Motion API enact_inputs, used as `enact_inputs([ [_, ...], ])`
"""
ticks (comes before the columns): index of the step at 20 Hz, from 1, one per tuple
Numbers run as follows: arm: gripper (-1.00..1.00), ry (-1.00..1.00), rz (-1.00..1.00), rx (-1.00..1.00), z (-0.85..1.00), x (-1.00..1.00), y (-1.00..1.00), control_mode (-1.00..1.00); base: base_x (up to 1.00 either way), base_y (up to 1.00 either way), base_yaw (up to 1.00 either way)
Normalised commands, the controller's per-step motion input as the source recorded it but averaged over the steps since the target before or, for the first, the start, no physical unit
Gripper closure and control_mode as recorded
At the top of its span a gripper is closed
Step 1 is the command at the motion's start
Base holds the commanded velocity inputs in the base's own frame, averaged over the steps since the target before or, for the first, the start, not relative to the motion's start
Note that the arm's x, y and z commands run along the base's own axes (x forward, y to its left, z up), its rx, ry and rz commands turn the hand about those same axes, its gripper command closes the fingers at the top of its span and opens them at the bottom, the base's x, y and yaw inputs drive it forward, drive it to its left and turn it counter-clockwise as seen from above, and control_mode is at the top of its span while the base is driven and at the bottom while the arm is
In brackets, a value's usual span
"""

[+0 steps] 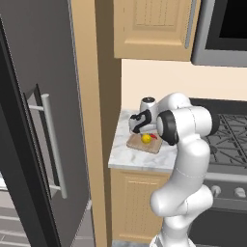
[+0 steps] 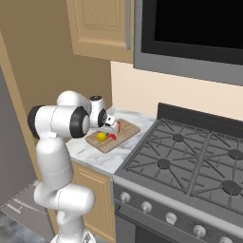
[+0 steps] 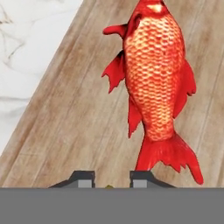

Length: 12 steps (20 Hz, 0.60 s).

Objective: Retrieve a lemon from the fridge and place it on the cutting board with the fish.

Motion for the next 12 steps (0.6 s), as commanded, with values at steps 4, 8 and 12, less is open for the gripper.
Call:
enact_inputs([
  [4, -1.0, 0.0, 0.0, 0.0, -0.1, 0.0, 0.0, -1.0, 0.0, 0.0, 0.0],
  [8, -1.0, 0.0, 0.0, 0.0, -0.01, 0.0, 0.0, -1.0, 0.0, 0.0, 0.0],
  [12, -1.0, 0.0, 0.0, 0.0, 0.0, 0.0, 0.0, -1.0, 0.0, 0.0, 0.0],
])
